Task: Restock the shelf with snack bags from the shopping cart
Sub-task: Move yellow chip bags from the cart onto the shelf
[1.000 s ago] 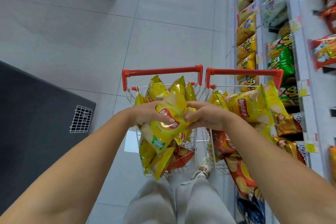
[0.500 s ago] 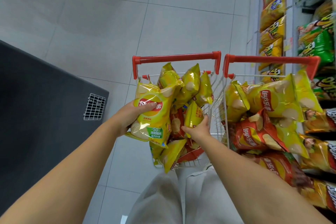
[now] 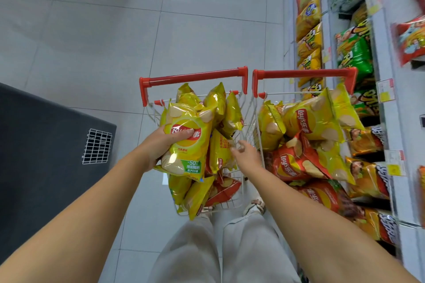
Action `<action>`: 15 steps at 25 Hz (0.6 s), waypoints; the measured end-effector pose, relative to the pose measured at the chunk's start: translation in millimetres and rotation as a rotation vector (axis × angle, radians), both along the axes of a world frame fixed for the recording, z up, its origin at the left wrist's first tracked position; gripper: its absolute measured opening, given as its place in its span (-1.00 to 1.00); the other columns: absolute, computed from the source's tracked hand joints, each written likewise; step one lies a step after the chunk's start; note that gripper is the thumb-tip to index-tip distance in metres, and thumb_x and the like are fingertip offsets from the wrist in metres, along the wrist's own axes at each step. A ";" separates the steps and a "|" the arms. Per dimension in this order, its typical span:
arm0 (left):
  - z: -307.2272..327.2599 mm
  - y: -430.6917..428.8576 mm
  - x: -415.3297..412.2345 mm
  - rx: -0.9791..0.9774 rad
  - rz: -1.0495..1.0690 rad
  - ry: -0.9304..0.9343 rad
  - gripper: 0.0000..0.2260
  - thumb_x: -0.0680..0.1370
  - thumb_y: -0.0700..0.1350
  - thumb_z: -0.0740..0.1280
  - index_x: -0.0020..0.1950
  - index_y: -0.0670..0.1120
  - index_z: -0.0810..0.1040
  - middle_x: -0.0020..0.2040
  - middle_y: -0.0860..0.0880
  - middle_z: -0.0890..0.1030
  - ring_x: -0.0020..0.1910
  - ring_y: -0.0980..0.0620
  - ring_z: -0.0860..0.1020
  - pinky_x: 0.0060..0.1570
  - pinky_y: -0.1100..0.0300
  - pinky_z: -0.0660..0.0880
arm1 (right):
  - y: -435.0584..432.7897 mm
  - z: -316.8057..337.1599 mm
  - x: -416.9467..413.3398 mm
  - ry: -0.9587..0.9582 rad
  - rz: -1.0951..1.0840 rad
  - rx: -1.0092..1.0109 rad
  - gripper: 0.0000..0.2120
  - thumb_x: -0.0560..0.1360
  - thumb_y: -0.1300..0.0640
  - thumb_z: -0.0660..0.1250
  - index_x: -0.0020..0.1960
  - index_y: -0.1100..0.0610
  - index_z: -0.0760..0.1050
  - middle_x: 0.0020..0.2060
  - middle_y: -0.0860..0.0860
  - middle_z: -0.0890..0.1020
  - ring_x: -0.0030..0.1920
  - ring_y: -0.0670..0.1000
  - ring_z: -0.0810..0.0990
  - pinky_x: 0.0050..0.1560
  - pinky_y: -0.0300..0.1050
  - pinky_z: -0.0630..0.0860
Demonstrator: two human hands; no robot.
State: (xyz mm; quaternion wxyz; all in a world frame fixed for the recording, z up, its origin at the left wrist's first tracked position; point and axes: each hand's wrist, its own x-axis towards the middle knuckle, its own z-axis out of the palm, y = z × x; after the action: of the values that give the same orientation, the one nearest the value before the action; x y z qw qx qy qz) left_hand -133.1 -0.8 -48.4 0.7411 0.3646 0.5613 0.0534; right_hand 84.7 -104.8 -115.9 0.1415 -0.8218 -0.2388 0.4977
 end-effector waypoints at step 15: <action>-33.2 -25.1 52.5 0.286 0.100 0.250 -0.13 0.35 0.00 0.58 0.54 0.09 0.17 0.33 -0.02 0.46 0.22 -0.04 0.52 -0.04 0.14 0.56 | 25.2 -7.8 121.7 -0.503 -0.005 -0.068 -0.71 0.55 0.08 0.34 0.10 0.30 0.59 0.06 0.23 0.64 0.08 0.24 0.58 -0.10 -0.07 0.41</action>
State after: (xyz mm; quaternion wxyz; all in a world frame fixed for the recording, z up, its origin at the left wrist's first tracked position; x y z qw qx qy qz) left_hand -80.6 -25.9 -81.6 0.6026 0.4415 0.6532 0.1238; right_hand 206.4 -79.6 -123.7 0.0514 -0.9247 -0.2475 0.2847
